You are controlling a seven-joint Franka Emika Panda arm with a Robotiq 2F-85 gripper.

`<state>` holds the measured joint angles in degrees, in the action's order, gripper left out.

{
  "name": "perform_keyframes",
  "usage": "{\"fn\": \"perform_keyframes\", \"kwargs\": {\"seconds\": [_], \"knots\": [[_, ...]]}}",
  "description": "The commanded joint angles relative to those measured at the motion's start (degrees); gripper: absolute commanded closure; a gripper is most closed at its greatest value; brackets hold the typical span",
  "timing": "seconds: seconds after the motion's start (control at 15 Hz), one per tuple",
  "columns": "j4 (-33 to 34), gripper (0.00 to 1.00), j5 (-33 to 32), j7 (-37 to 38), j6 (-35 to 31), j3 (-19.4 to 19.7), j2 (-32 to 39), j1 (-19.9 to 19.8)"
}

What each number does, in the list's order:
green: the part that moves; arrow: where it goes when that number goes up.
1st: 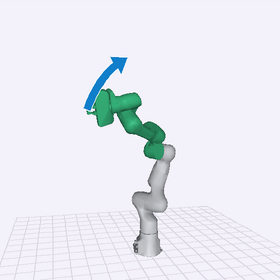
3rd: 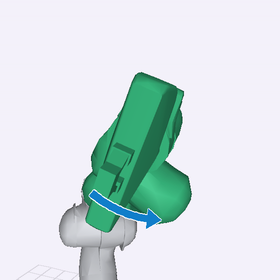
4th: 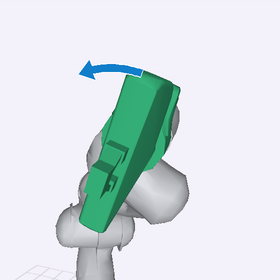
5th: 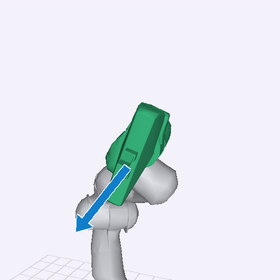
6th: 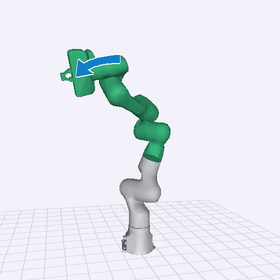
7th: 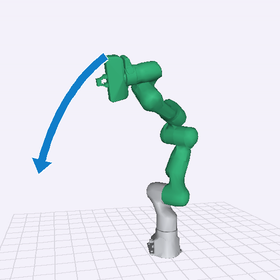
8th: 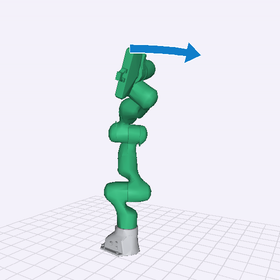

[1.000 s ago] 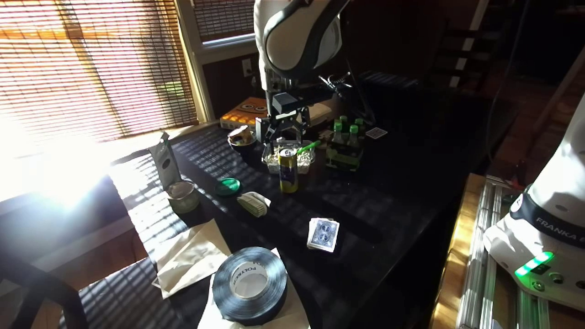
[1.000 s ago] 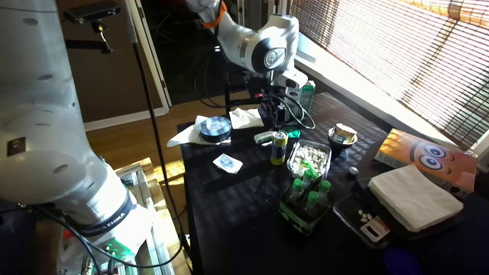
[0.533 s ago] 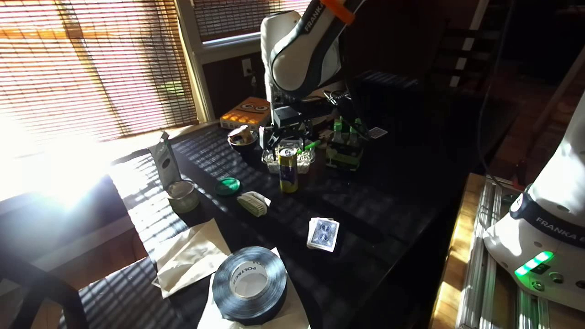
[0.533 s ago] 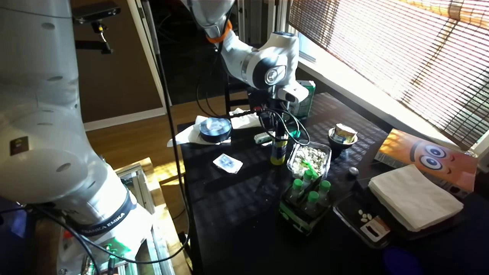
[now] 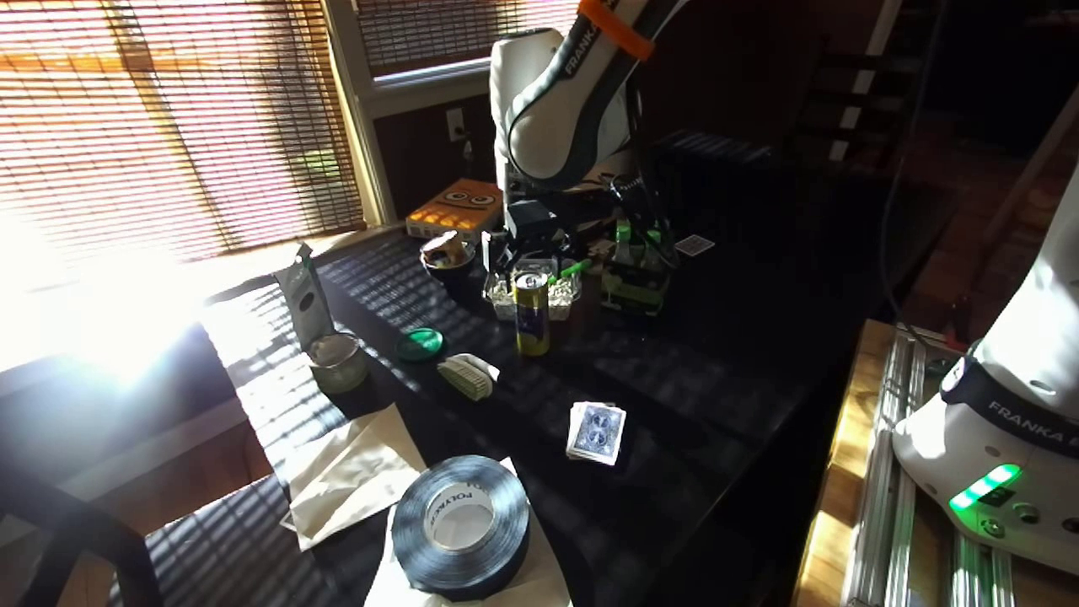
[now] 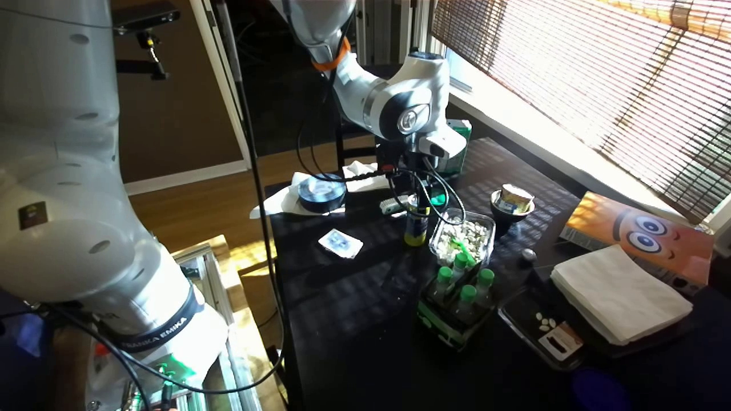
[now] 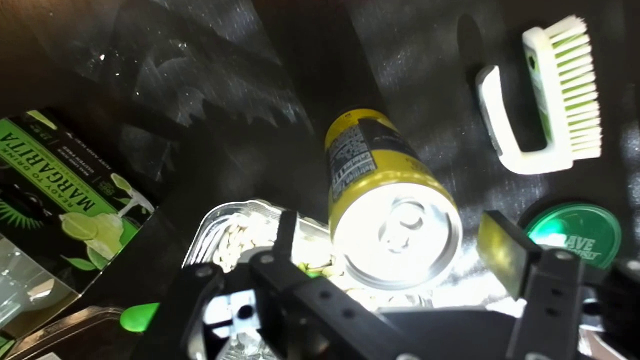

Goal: Move the yellow can to the back.

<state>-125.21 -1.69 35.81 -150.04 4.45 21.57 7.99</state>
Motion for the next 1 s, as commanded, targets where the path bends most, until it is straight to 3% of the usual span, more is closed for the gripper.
{"fn": "perform_keyframes", "kwargs": {"seconds": [0.0, 0.07, 0.13, 0.27, 0.33, 0.6, 0.93], "knots": [[-0.45, 0.22, -1.1, 2.13, -2.02, 1.53, 0.53, 1.56], [-0.46, 0.25, -1.1, 2.15, -2.13, 1.68, 0.6, 1.69], [-0.45, 0.37, -1.2, 2.23, -2.27, 1.9, 0.7, 1.86], [-0.38, 0.48, -1.23, 2.33, -2.46, 2.08, 0.85, 2.11], [-0.43, 0.62, -1.44, 2.59, -2.41, 2.27, 0.64, 2.35], [-1.53, 0.62, -2.06, 2.51, -1.52, 2.49, -1.82, 3.14], [-3.29, 0.62, 3.28, -5.07, -0.89, -1.97, -7.85, 0.24]]}}
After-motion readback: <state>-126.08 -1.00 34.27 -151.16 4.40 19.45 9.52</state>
